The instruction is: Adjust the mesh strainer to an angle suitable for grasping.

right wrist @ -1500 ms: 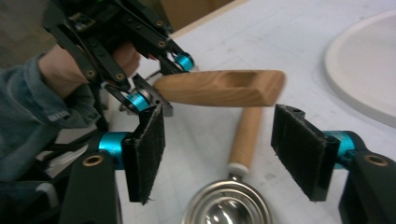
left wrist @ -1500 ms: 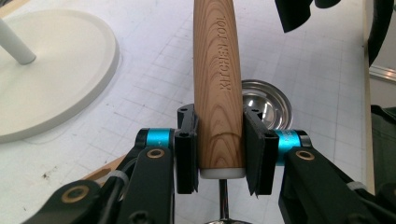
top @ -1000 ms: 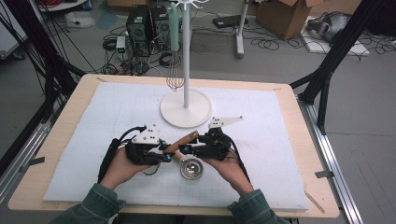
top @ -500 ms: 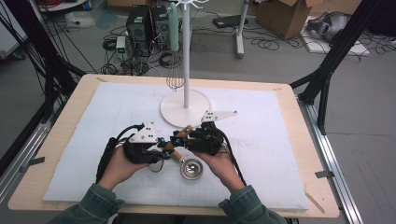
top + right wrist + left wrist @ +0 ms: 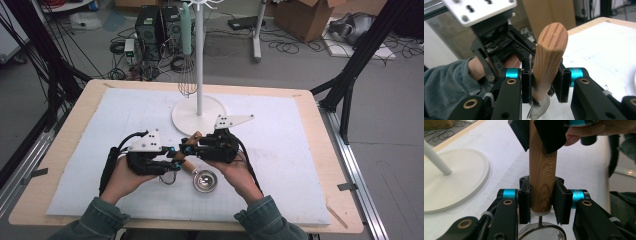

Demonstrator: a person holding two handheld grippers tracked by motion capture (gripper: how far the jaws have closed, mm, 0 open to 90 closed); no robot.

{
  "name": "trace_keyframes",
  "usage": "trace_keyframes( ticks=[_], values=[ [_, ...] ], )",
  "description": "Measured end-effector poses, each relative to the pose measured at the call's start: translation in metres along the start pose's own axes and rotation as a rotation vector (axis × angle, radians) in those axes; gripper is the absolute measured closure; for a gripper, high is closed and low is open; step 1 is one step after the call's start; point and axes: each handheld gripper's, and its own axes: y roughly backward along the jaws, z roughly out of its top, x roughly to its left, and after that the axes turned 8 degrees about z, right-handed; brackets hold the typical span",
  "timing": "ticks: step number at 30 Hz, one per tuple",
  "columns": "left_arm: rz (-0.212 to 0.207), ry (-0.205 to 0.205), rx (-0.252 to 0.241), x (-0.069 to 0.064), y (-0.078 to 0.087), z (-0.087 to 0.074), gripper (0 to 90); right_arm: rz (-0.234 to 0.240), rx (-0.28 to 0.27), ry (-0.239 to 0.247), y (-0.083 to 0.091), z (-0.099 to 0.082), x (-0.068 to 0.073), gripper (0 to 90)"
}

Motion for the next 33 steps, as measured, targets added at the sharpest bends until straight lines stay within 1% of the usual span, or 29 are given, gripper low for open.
trace_keyframes(
  ticks=[2, 4, 5, 6, 7, 8, 9, 11, 12, 15, 17, 19, 21, 22, 23, 24, 25, 26, 29, 30, 33],
  values=[
    [-0.035, 0.009, -0.009, 0.001, 0.001, -0.001, 67.2, 0.018, 0.012, 0.014, 0.0, 0.004, 0.002, 72.8],
    [-0.07, 0.021, -0.022, 0.001, 0.002, -0.002, 66.0, 0.033, 0.033, 0.039, -0.001, 0.009, 0.005, 72.9],
    [-0.091, 0.029, -0.031, 0.002, 0.003, -0.002, 65.1, 0.041, 0.048, 0.047, -0.001, 0.012, 0.006, 72.9],
    [-0.118, 0.039, -0.037, 0.003, 0.004, -0.003, 64.4, 0.049, 0.064, 0.067, -0.002, 0.014, 0.007, 72.9],
    [-0.136, 0.042, -0.042, 0.004, 0.005, -0.003, 63.6, 0.065, 0.09, 0.084, -0.002, 0.017, 0.009, 72.9],
    [-0.143, 0.042, -0.044, 0.004, 0.006, -0.003, 62.9, 0.076, 0.108, 0.099, -0.002, 0.02, 0.01, 72.9],
    [-0.168, 0.045, -0.049, 0.005, 0.007, -0.002, 62.2, 0.094, 0.122, 0.106, -0.003, 0.023, 0.012, 72.9],
    [-0.196, 0.055, -0.062, 0.005, 0.008, -0.002, 62.2, 0.138, 0.146, 0.118, -0.003, 0.027, 0.013, 72.8],
    [-0.214, 0.053, -0.065, 0.006, 0.009, -0.001, 62.2, 0.149, 0.155, 0.122, -0.004, 0.028, 0.014, 72.8],
    [-0.245, 0.062, -0.074, 0.007, 0.01, 0.0, 65.0, 0.167, 0.198, 0.132, -0.007, 0.031, 0.015, 72.8],
    [-0.259, 0.059, -0.077, 0.007, 0.011, 0.0, 69.6, 0.173, 0.199, 0.135, -0.007, 0.031, 0.015, 72.7],
    [-0.251, 0.062, -0.079, 0.007, 0.011, 0.0, 70.6, 0.167, 0.197, 0.127, -0.006, 0.031, 0.015, 72.6],
    [-0.224, 0.068, -0.092, 0.008, 0.012, 0.0, 70.8, 0.159, 0.177, 0.135, -0.007, 0.031, 0.015, 71.6],
    [-0.21, 0.075, -0.101, 0.008, 0.012, 0.0, 71.0, 0.138, 0.157, 0.134, -0.006, 0.03, 0.016, 68.7],
    [-0.189, 0.082, -0.112, 0.008, 0.013, 0.0, 71.0, 0.105, 0.137, 0.143, -0.005, 0.029, 0.017, 62.8],
    [-0.169, 0.09, -0.123, 0.008, 0.013, 0.0, 71.0, 0.075, 0.115, 0.142, -0.004, 0.028, 0.017, 59.7],
    [-0.145, 0.099, -0.135, 0.008, 0.013, 0.0, 71.1, 0.059, 0.09, 0.132, -0.003, 0.025, 0.016, 59.3],
    [-0.132, 0.1, -0.14, 0.008, 0.013, 0.0, 71.1, 0.032, 0.064, 0.141, -0.002, 0.022, 0.016, 59.6],
    [-0.082, 0.116, -0.167, 0.008, 0.013, 0.001, 71.1, -0.003, 0.031, 0.15, -0.002, 0.015, 0.017, 61.7],
    [-0.074, 0.125, -0.181, 0.007, 0.013, 0.002, 71.1, -0.014, 0.023, 0.16, -0.003, 0.013, 0.018, 63.5],
    [-0.052, 0.131, -0.197, 0.007, 0.012, 0.003, 71.1, -0.036, -0.018, 0.172, -0.003, 0.011, 0.019, 67.1]
  ],
)
